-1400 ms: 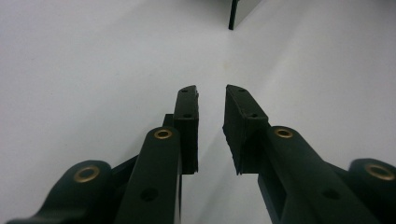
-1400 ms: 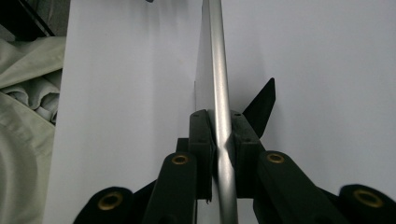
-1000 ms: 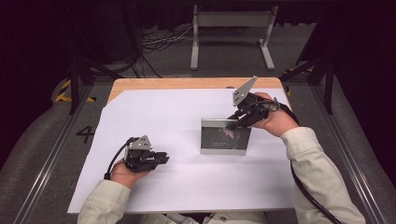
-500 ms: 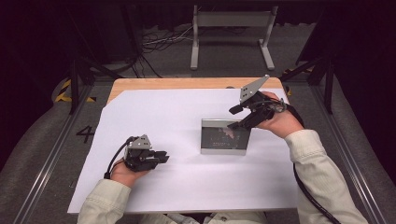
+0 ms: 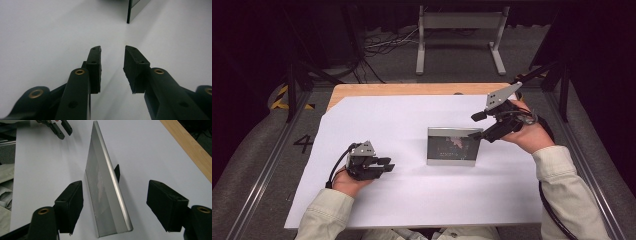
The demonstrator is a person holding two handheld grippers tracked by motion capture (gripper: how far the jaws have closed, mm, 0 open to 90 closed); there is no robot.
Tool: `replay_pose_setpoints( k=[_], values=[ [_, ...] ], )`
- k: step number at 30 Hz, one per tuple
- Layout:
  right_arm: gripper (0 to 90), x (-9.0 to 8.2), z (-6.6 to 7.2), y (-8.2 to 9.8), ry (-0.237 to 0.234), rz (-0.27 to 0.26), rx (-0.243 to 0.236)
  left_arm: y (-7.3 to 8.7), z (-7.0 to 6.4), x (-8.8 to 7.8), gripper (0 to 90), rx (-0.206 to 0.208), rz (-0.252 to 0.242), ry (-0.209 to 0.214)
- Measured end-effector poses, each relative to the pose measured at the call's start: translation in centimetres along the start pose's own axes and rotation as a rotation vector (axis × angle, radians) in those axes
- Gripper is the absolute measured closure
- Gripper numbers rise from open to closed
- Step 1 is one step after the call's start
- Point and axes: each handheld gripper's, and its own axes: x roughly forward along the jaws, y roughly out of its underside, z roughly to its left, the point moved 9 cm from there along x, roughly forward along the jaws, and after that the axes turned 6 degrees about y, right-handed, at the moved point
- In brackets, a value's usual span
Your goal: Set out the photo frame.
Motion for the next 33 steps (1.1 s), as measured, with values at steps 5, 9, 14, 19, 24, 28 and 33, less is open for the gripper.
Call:
replay_pose_setpoints(
  k=[5, 9, 14, 19, 24, 28, 33],
  values=[
    [28.4, -1.1, -0.1, 1.0, 0.025, -0.006, 0.020, -0.4, 0.2, 0.3, 65.7, -0.008, -0.003, 0.012],
    [26.5, -1.8, -0.2, 1.7, 0.043, -0.013, 0.040, -0.5, 0.2, 0.5, 65.6, -0.002, -0.001, 0.017],
    [25.8, -2.5, -0.3, 2.7, 0.055, -0.013, 0.059, -0.8, 0.3, 1.0, 65.5, 0.002, 0.003, 0.025],
    [24.2, -3.3, -0.5, 3.7, 0.073, -0.023, 0.082, -0.9, 0.3, 1.1, 65.6, 0.005, 0.007, 0.032],
    [22.5, -3.9, -0.8, 4.8, 0.100, -0.028, 0.114, -1.0, 0.5, 1.1, 65.5, -0.001, -0.001, 0.026],
    [21.1, -4.1, -1.1, 5.7, 0.117, -0.041, 0.142, -0.9, 0.6, 1.1, 65.5, -0.001, 0.000, 0.025],
    [20.6, -3.9, -1.1, 6.9, 0.120, -0.042, 0.169, -0.9, 0.7, 1.1, 65.5, -0.003, -0.001, 0.020]
  ],
)
